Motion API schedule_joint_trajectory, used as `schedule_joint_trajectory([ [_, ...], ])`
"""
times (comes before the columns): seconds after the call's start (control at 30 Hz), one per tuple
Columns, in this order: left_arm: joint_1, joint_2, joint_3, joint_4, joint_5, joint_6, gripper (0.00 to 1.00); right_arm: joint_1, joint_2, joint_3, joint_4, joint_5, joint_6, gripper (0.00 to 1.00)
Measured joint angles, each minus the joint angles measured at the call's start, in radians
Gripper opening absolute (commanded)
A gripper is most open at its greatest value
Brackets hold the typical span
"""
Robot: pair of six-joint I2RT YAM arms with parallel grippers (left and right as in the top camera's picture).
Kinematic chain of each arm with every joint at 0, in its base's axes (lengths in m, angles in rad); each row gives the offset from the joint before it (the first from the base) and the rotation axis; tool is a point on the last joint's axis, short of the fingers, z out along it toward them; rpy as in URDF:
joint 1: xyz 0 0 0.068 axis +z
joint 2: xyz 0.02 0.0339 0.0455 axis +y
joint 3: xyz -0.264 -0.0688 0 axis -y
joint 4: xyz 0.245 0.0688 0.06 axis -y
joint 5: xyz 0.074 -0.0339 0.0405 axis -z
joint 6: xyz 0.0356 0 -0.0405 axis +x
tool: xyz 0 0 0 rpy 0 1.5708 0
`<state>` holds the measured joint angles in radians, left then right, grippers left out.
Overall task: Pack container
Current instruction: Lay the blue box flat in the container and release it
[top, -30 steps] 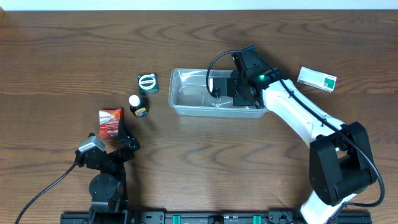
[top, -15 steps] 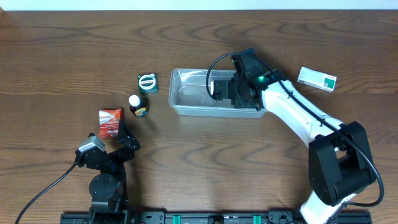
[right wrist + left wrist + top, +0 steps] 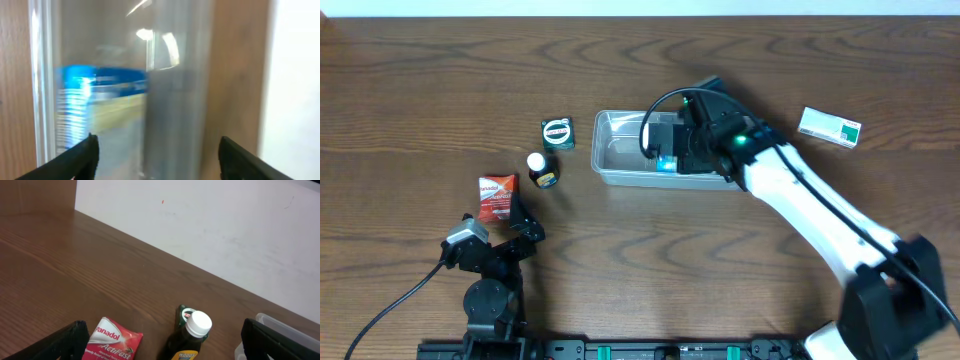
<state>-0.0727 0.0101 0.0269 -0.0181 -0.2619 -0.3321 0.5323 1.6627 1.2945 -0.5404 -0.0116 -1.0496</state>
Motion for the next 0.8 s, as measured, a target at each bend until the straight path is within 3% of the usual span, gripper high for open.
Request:
schedule_joint_trajectory([
  [0.23, 0.0, 0.0, 0.0, 0.0, 0.0, 0.0, 0.98, 0.002, -0.156, 0.0, 0.035, -0.05, 0.09, 0.85],
  [0.37, 0.0, 0.0, 0.0, 0.0, 0.0, 0.0, 0.98, -0.001, -0.175, 0.0, 0.018, -0.074, 0.168, 0.99],
  [0.57, 0.0, 0.0, 0.0, 0.0, 0.0, 0.0, 0.98, -0.014, -0.169, 0.0, -0.059, -0.134, 0.35, 0.99],
  [0.8, 0.0, 0.0, 0.0, 0.0, 0.0, 0.0, 0.98, -0.078, -0.168, 0.0, -0.023, -0.128, 0.571, 0.99],
])
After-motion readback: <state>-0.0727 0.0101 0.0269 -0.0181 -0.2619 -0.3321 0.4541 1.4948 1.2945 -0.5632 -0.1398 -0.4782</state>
